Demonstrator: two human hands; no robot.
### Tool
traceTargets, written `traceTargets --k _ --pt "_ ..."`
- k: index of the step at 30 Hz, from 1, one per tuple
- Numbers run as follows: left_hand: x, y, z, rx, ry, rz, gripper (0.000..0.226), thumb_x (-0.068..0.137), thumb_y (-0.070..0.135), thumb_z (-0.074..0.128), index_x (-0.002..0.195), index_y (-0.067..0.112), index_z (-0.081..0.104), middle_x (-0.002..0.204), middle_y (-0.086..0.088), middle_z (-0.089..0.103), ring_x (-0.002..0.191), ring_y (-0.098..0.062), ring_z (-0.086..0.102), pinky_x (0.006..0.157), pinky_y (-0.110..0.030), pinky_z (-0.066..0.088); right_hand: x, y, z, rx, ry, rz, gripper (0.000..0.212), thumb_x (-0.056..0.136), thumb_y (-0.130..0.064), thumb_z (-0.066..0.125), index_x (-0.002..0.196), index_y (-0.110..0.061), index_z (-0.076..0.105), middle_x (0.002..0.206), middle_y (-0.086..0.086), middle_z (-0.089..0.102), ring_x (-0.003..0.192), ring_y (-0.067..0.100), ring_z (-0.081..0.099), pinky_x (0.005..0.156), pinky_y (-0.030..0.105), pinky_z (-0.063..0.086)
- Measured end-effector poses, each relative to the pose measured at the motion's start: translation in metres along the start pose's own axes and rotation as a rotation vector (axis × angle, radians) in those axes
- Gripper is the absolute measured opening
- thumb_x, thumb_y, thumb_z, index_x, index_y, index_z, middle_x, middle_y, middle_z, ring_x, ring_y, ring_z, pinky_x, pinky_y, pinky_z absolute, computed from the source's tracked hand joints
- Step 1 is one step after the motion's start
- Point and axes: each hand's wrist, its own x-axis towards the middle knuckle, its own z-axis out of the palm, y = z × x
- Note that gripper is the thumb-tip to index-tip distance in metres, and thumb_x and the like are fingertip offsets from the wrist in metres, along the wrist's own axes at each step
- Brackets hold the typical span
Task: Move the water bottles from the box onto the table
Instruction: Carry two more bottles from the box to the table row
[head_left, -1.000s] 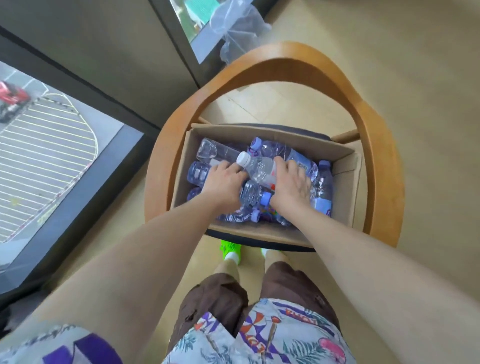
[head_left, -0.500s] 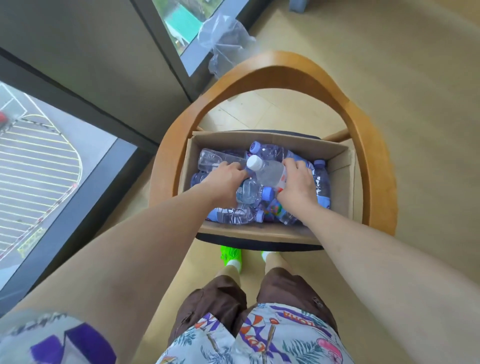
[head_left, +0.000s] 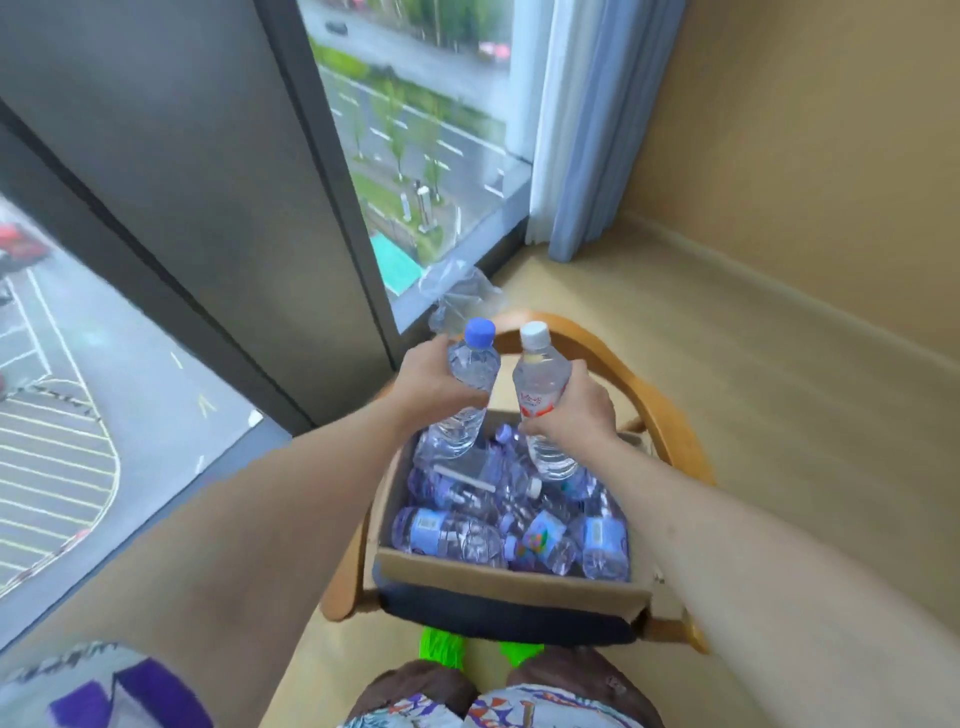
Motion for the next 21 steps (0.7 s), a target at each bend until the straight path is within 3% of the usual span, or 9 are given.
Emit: traceTargets --k 4,7,12,16,21 --pt "-0.016 0.032 -0.039 -0.078 0.214 -0.010 0.049 0.061 0.026 0.083 0.104 0.020 0.061 0.090 0.009 0.063 0.081 -0.007 0.058 0.060 -0.016 0.039 0.011 -0.046 -0.025 0.078 -0.005 -0.131 0.082 0.046 -0.036 0.097 0.108 -0.023 0.045 0.103 -0.002 0.064 0.092 0.026 0.063 0.070 0.034 0.047" --pt "-0.035 0.044 -0.067 -0.091 0.363 -0.083 0.041 0.062 0.029 0.082 0.097 0.022 0.061 0.086 0.009 0.064 0.082 -0.008 0.062 0.061 -0.020 0.045 0.016 -0.081 -0.037 0.091 -0.023 -0.265 0.083 0.045 -0.039 0.094 0.112 -0.024 0.046 0.105 -0.001 0.063 0.092 0.025 0.061 0.069 0.033 0.045" --pt "-0.088 0.029 -0.098 -0.140 0.617 -0.179 0.035 0.059 0.036 0.075 0.089 0.023 0.063 0.081 0.008 0.066 0.077 -0.005 0.064 0.065 -0.021 0.050 0.007 -0.133 -0.029 0.054 -0.121 -0.489 0.082 0.047 -0.038 0.095 0.106 -0.027 0.040 0.078 -0.012 0.050 0.080 0.022 0.053 0.063 0.031 0.037" --pt "-0.157 0.006 -0.111 -0.145 0.818 -0.313 0.048 0.058 0.034 0.082 0.099 0.024 0.060 0.087 0.007 0.063 0.084 -0.010 0.063 0.072 -0.029 0.053 -0.033 -0.164 0.001 0.056 -0.233 -0.683 0.082 0.050 -0.039 0.097 0.105 -0.030 0.038 0.082 -0.013 0.050 0.078 0.017 0.051 0.060 0.027 0.036" --pt "-0.261 -0.022 -0.122 -0.126 1.002 -0.476 0.056 0.057 0.034 0.084 0.107 0.023 0.059 0.095 0.002 0.066 0.087 -0.016 0.063 0.076 -0.033 0.055 -0.120 -0.192 0.043 0.000 -0.442 -0.881 0.079 0.053 -0.042 0.096 0.109 -0.026 0.043 0.094 -0.005 0.061 0.085 0.020 0.060 0.068 0.031 0.047"
